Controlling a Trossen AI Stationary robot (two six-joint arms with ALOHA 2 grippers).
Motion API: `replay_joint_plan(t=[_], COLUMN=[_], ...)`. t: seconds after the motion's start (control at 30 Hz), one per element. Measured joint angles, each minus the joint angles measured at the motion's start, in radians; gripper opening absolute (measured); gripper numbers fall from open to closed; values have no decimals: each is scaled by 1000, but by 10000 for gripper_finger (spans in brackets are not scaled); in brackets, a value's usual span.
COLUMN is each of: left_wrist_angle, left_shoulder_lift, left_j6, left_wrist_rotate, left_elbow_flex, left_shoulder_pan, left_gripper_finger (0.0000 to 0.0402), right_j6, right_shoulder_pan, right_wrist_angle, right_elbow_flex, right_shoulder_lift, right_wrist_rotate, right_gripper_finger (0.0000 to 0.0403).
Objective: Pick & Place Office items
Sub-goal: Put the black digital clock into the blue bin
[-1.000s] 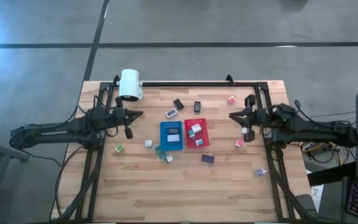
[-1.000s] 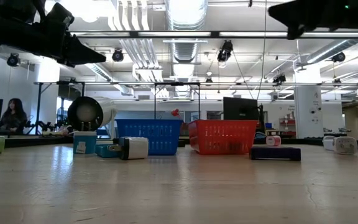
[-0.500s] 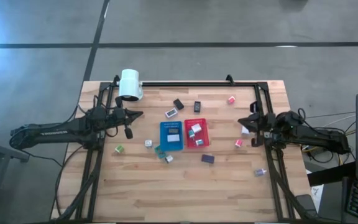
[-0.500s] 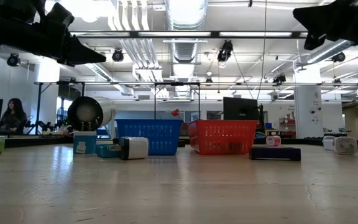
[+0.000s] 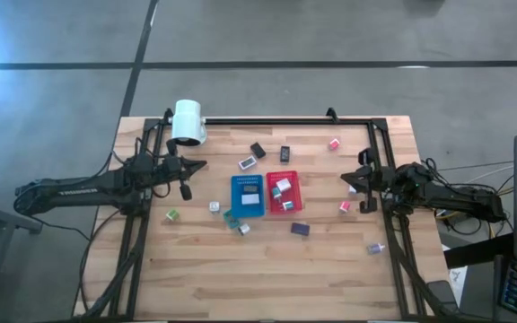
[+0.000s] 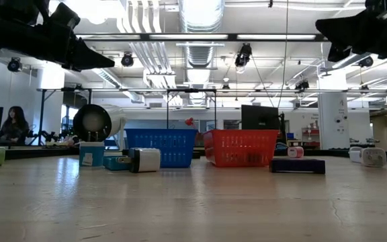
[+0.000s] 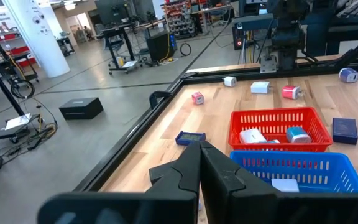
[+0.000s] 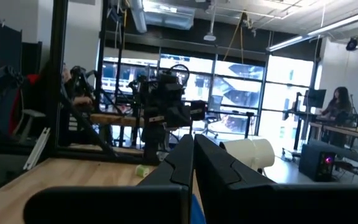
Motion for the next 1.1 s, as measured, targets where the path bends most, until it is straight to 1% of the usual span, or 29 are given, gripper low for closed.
replay_joint_plan(t=[0.6, 0.73, 0.97, 1.1], left_wrist_angle=[1, 1, 1, 1], left_shoulder_lift=[0, 0, 0, 0], left_j6=[19, 17, 20, 18], left_wrist_rotate=[-1, -1, -1, -1], left_elbow_flex=[0, 0, 0, 0], left_shoulder_pan=[0, 0, 0, 0], left_gripper_finger=[11, 11, 11, 11], right_j6=[4, 30, 42, 51], right_shoulder_pan=[0, -3, -3, -3], right_wrist_angle=[-3, -17, -84, -84], right_elbow_flex=[-23, -24, -24, -25], right_shoulder_lift=[0, 2, 2, 2], right_wrist_rotate=[1, 28, 43, 53], right_gripper_finger=[8, 8, 8, 8])
